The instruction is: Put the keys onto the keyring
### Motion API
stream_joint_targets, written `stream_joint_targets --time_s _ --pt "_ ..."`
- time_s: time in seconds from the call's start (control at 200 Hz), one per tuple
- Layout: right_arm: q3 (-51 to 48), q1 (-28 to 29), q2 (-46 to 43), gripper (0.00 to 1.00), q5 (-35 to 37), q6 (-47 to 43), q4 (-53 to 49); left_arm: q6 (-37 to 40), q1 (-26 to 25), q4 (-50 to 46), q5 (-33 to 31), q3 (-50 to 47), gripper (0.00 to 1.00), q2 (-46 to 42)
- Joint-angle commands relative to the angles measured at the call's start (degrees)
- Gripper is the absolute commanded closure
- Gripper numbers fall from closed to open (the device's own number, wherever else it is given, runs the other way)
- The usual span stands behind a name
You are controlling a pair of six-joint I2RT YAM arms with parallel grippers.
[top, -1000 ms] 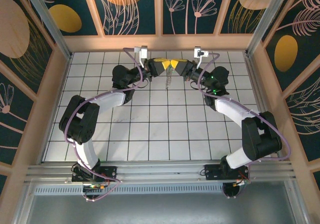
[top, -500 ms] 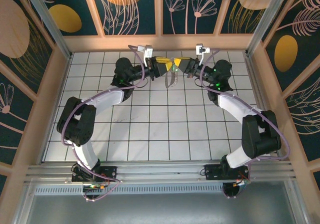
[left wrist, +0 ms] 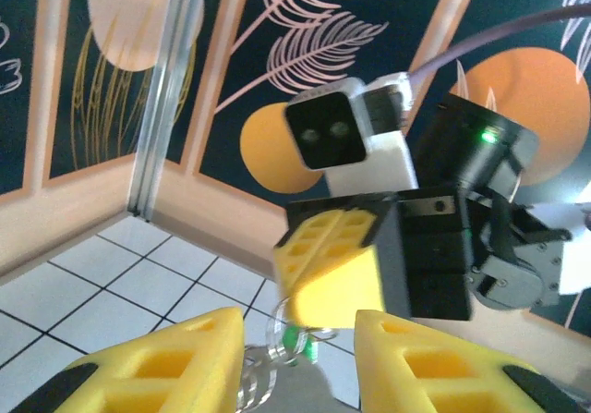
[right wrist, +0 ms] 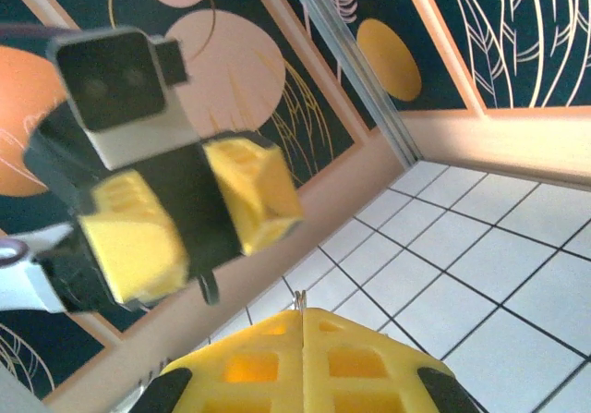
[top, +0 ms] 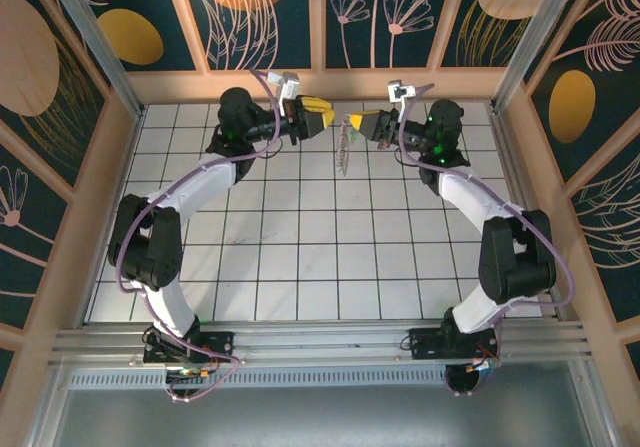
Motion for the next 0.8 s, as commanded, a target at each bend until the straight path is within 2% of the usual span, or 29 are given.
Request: stream_joint_targets --time_s 0.0,0.305,0.796 --pt "5.39 -0.74 1.64 1.00 -5.48 -8.08 -8.62 7.39 0.67 -10.13 6.03 4.83 0.64 2.28" --pt "11.96 -0.75 6.04 1.00 -12.10 -17.39 -21.85 20.09 1.07 -30.40 11.56 15.82 0.63 8.19" --pt "12.28 -0.70 5.95 1.00 -12.71 -18.97 -23.53 22.46 1.34 -34.88 14.91 18.91 0.62 11.32"
